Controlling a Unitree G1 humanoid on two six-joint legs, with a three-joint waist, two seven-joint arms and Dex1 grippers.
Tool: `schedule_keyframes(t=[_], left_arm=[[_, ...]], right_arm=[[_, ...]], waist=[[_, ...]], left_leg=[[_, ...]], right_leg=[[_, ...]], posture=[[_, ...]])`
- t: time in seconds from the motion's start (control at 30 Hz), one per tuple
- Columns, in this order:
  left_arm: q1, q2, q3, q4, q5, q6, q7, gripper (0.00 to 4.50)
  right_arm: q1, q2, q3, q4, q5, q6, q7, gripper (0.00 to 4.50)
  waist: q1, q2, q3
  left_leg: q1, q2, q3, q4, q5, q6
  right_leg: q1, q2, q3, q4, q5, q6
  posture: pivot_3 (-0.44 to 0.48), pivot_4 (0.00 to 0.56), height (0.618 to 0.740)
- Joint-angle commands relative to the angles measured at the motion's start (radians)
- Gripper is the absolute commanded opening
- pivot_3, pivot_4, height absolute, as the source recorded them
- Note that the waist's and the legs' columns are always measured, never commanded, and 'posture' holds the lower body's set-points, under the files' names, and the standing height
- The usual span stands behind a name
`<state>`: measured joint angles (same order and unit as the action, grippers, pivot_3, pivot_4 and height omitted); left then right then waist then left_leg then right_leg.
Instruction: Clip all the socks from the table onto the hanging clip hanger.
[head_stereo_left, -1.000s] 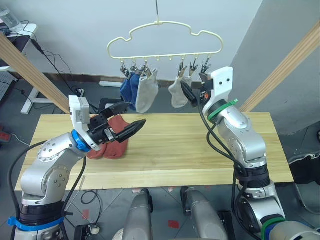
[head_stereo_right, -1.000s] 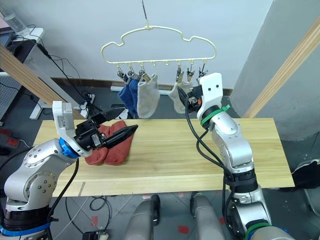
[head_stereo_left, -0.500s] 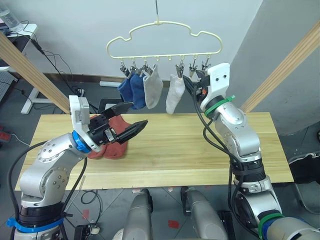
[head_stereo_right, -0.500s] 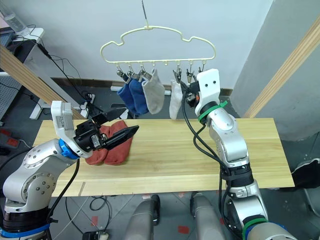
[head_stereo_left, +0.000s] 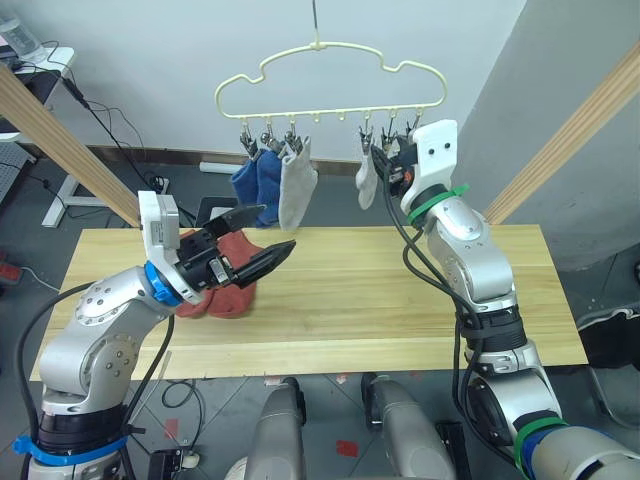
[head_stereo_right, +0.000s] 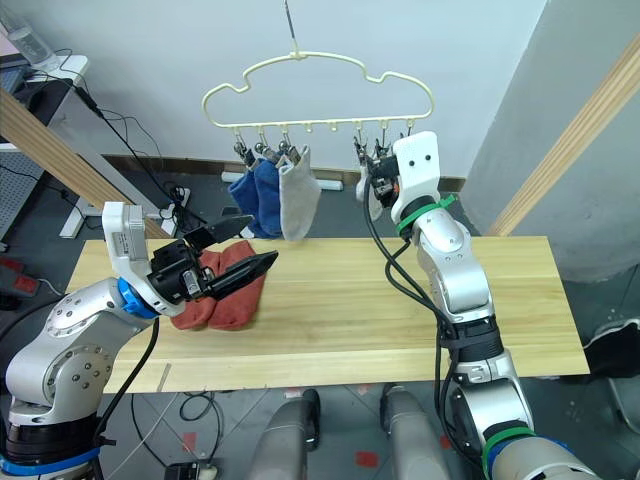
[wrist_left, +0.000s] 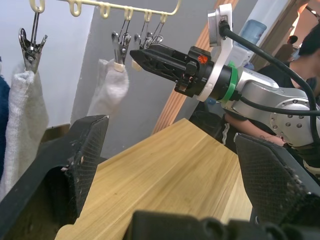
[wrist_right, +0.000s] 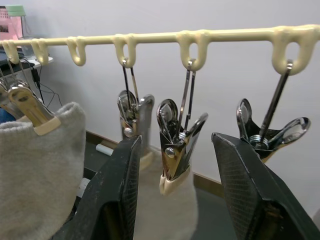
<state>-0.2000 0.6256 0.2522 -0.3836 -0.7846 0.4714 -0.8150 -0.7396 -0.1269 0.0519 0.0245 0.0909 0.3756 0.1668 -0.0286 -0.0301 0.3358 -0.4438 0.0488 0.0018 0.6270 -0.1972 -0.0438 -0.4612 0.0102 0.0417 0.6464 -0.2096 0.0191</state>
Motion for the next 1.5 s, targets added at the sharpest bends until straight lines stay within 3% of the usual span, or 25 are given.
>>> schedule_keyframes(t=[0.03, 0.67, 1.5], left_arm=[[0.010, -0.002, 0.015, -0.041, -0.001, -0.018, 0.006, 4.50], [-0.005, -0.009, 0.001, -0.038, 0.006, -0.019, 0.020, 4.50], [0.005, -0.021, -0.006, -0.047, 0.024, -0.020, 0.026, 4.50]], right_arm=[[-0.029, 0.004, -0.018, -0.006, -0.018, -0.034, -0.024, 2.34], [-0.115, 0.090, -0.044, 0.124, -0.018, -0.075, -0.078, 2.34], [-0.164, 0.147, -0.046, 0.137, 0.058, -0.062, -0.009, 2.34]], waist=[[0.000, 0.000, 0.000], [0.000, 0.000, 0.000], [0.002, 0.000, 0.000]], left_leg=[[0.000, 0.000, 0.000, 0.000, 0.000, 0.000], [0.000, 0.000, 0.000, 0.001, 0.000, 0.000], [0.000, 0.000, -0.001, 0.001, 0.000, 0.000]], right_leg=[[0.000, 0.000, 0.000, 0.000, 0.000, 0.000], [0.000, 0.000, 0.000, 0.001, 0.000, 0.000], [0.000, 0.000, -0.001, 0.001, 0.000, 0.000]], posture=[[0.057, 0.349, 0.740], [0.062, 0.344, 0.740], [0.069, 0.347, 0.740]])
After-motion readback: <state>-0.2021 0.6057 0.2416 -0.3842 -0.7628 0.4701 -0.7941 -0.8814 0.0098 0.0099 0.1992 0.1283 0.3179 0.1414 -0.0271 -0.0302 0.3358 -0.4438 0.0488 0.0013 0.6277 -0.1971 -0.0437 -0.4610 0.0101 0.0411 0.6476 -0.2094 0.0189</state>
